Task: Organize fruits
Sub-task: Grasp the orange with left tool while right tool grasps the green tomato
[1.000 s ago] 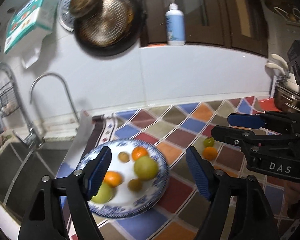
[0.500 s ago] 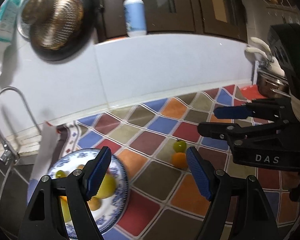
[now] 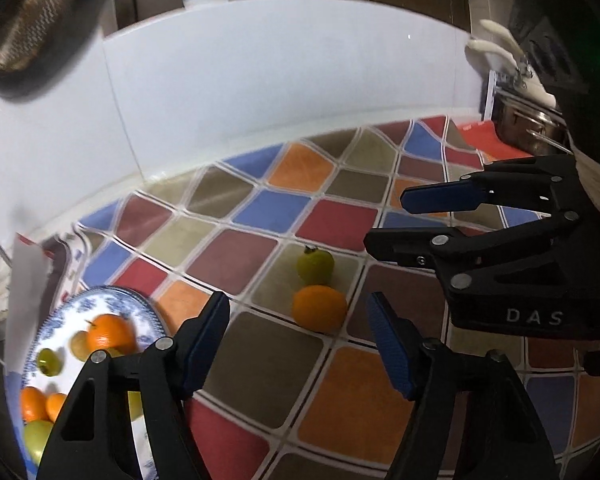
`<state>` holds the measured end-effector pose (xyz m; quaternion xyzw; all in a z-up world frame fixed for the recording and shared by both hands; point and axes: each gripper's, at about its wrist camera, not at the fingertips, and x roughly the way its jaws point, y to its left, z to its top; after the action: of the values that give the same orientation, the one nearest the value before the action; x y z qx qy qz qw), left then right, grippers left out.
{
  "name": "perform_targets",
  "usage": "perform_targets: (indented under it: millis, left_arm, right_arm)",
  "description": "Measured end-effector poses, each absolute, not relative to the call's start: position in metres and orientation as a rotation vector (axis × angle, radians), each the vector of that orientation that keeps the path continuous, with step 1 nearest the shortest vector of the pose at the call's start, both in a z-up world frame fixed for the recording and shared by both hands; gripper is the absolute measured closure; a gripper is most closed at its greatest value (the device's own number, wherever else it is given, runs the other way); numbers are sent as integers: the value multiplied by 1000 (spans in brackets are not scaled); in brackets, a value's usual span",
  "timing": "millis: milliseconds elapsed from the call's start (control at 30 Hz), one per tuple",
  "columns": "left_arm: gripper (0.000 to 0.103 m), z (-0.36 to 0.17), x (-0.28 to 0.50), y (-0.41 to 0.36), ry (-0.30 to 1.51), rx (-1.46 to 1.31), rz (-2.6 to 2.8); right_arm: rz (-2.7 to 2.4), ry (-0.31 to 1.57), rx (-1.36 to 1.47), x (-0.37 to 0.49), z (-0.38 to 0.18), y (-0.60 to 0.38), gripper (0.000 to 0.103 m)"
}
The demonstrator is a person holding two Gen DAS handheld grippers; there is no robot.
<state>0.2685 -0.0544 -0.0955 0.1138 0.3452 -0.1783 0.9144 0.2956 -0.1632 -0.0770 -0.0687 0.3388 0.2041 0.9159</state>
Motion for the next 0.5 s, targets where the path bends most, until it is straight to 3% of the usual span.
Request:
perform_targets:
  millis: [167,433,500]
  left_arm:
    - [44,-107,281,-60,769,225,-398]
    - [67,-116,288,-63,808,218,-437]
    - [67,-116,289,-62,809,210,-445]
  right_arm:
    - [404,736,-135,302,-90,-169,58]
    - [400,760,-120,306,-100,-172,58]
    - [402,763,-119,306,-102,-171,58]
